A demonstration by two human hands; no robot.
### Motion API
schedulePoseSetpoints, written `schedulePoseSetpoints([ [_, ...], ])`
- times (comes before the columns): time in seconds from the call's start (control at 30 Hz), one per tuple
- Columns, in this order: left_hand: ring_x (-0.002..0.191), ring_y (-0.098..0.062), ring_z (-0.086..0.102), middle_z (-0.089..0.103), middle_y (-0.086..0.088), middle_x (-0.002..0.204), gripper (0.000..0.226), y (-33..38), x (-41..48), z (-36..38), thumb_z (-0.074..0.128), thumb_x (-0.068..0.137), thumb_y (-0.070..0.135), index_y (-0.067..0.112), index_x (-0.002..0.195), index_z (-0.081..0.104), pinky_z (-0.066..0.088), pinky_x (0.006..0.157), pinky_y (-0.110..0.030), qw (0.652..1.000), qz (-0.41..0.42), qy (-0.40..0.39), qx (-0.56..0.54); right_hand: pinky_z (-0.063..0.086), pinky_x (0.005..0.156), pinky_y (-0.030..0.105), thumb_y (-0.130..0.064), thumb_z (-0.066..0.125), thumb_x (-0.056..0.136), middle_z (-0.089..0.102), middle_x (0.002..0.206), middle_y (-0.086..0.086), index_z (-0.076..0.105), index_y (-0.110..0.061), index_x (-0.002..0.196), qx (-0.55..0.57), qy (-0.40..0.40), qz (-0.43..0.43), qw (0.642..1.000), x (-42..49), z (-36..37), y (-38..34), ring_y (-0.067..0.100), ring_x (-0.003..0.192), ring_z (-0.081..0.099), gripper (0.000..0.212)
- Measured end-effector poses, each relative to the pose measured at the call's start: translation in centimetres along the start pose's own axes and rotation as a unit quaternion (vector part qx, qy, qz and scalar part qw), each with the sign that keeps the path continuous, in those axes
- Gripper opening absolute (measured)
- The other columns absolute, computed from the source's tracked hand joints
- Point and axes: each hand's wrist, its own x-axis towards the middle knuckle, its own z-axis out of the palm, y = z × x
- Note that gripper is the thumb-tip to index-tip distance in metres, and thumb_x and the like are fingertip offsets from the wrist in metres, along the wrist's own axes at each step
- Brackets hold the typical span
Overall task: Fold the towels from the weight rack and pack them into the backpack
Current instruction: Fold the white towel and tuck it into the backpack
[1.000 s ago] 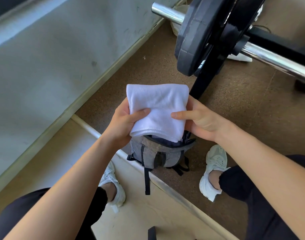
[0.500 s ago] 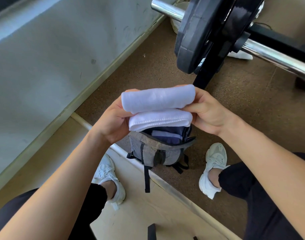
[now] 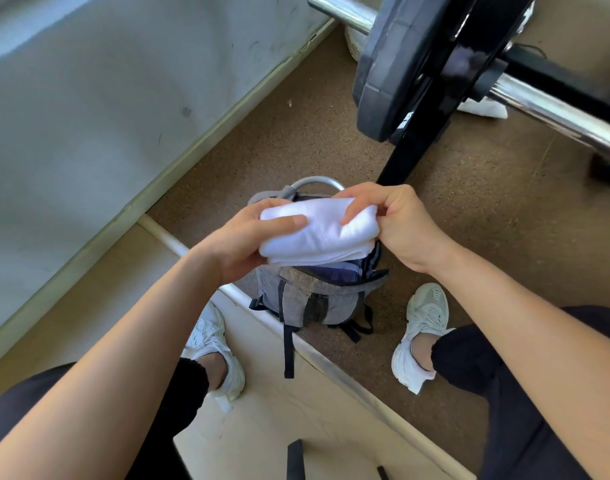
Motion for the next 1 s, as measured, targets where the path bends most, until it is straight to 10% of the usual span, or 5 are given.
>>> schedulePoseSetpoints([
  [0.2, 0.097, -0.025, 0.072, 0.073, -0.008, 0.106, 0.063, -0.6, 0.5, -1.0, 0.095, 0.053, 0.018, 0.017, 0.112, 0.070, 0.061, 0.082, -0.040, 0.992, 0.068, 0.089, 0.056, 0.049, 0.079, 0.038, -0.010, 0.043, 0.087, 0.058, 0.104, 0.018, 0.071, -0.007, 0.090, 0.204, -0.064, 0.157, 0.964, -0.1, -0.6, -1.0, 0.032, 0.097, 0.057, 0.028],
  [0.5, 0.121, -0.011, 0.055, 0.053, 0.008, 0.140, 0.102, -2.8, 1.5, -0.1, 0.089, 0.077, 0.040, 0.027, 0.157, 0.026, 0.047, 0.099, -0.031, 0.919, 0.108, 0.127, 0.357, 0.052, 0.093, 0.038, 0.003, 0.068, 0.083, 0.064, 0.114, 0.009, 0.077, -0.019, 0.088, -0.094, 0.010, 0.159, 0.983, -0.5, -1.2, 0.1, 0.020, 0.107, 0.061, 0.025],
  [0.57, 0.104, -0.017, 0.064, 0.064, 0.005, 0.124, 0.094, -3.9, 1.6, 0.0, 0.077, 0.087, 0.045, 0.028, 0.159, 0.018, 0.050, 0.082, -0.033, 0.871, 0.028, 0.074, 0.485, 0.045, 0.088, 0.025, 0.001, 0.066, 0.083, 0.061, 0.117, -0.001, 0.078, -0.023, 0.088, -0.162, 0.021, 0.159, 0.974, -0.6, -1.4, 0.4, 0.011, 0.108, 0.056, 0.027],
  [0.7, 0.099, -0.027, 0.063, 0.067, -0.002, 0.103, 0.021, -6.1, 1.2, 0.3, 0.055, 0.099, 0.035, 0.020, 0.110, 0.065, 0.050, 0.083, -0.039, 0.743, -0.039, -0.070, 0.664, 0.040, 0.080, 0.019, 0.001, 0.063, 0.083, 0.057, 0.123, -0.002, 0.078, -0.025, 0.087, -0.191, 0.026, 0.179, 0.965, -0.8, -1.7, 1.8, 0.014, 0.113, 0.053, 0.030],
  [1.0, 0.112, -0.027, 0.054, 0.063, 0.002, 0.121, 0.035, -9.1, -0.4, 0.1, 0.037, 0.103, 0.029, 0.031, 0.128, 0.061, 0.039, 0.103, -0.049, 0.649, -0.017, -0.169, 0.741, 0.042, 0.091, 0.031, 0.000, 0.061, 0.084, 0.058, 0.135, 0.005, 0.079, -0.031, 0.085, -0.134, -0.005, 0.281, 0.950, -2.0, 2.0, 6.2, 0.023, 0.125, 0.052, 0.035],
])
